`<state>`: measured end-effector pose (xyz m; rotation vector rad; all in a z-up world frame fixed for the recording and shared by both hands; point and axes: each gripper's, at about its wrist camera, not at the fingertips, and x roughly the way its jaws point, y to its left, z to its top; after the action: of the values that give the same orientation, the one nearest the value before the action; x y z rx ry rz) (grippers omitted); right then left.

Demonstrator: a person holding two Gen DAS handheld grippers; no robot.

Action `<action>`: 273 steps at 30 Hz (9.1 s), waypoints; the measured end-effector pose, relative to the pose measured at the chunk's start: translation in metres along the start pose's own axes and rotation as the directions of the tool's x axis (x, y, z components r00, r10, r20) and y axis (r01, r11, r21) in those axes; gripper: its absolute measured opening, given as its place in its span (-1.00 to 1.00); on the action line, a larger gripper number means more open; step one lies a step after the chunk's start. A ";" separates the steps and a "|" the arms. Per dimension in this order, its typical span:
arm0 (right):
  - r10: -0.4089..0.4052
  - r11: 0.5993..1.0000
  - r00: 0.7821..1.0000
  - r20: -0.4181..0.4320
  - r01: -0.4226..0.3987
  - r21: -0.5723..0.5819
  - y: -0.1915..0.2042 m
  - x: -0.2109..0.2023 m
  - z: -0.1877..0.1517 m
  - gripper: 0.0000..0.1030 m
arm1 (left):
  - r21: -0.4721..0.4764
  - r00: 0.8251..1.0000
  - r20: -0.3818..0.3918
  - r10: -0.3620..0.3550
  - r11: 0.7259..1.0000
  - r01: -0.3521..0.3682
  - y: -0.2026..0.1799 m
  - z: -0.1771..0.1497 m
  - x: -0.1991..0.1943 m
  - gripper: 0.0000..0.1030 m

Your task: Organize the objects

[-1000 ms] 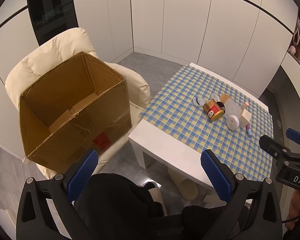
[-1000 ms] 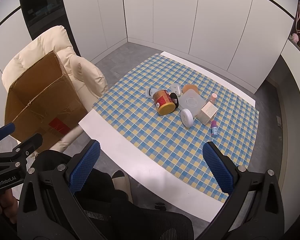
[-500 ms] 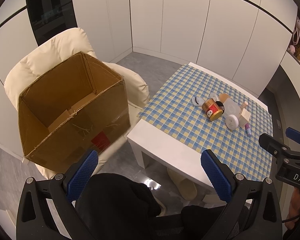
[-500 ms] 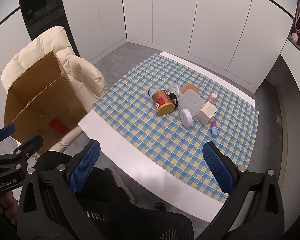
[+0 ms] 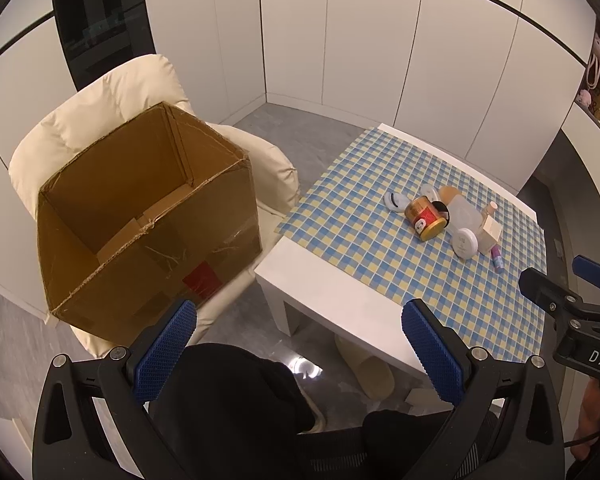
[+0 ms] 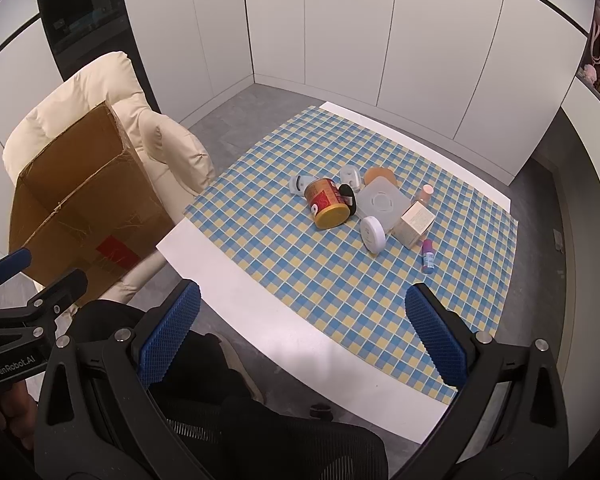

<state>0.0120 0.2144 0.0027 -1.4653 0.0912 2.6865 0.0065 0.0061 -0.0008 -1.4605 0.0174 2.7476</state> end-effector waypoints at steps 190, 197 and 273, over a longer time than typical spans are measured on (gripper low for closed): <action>-0.101 0.991 0.994 0.045 0.096 0.092 -0.138 0.047 0.048 -0.64 | 0.250 0.960 -0.048 -0.276 0.927 0.279 -0.168 0.088 0.063 0.10; -0.078 0.995 0.995 0.057 0.074 0.070 -0.134 0.044 0.044 -0.64 | 0.245 0.955 -0.036 -0.293 0.924 0.293 -0.161 0.091 0.064 0.10; 0.149 0.986 0.988 0.034 -0.146 -0.077 0.016 0.090 0.091 -0.64 | 0.053 0.987 0.050 -0.150 0.988 0.148 -0.009 0.088 0.075 0.11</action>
<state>-0.1140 0.2103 -0.0238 -1.4798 0.1021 2.8651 -0.1075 0.0192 -0.0135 -1.3182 -0.0247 2.6461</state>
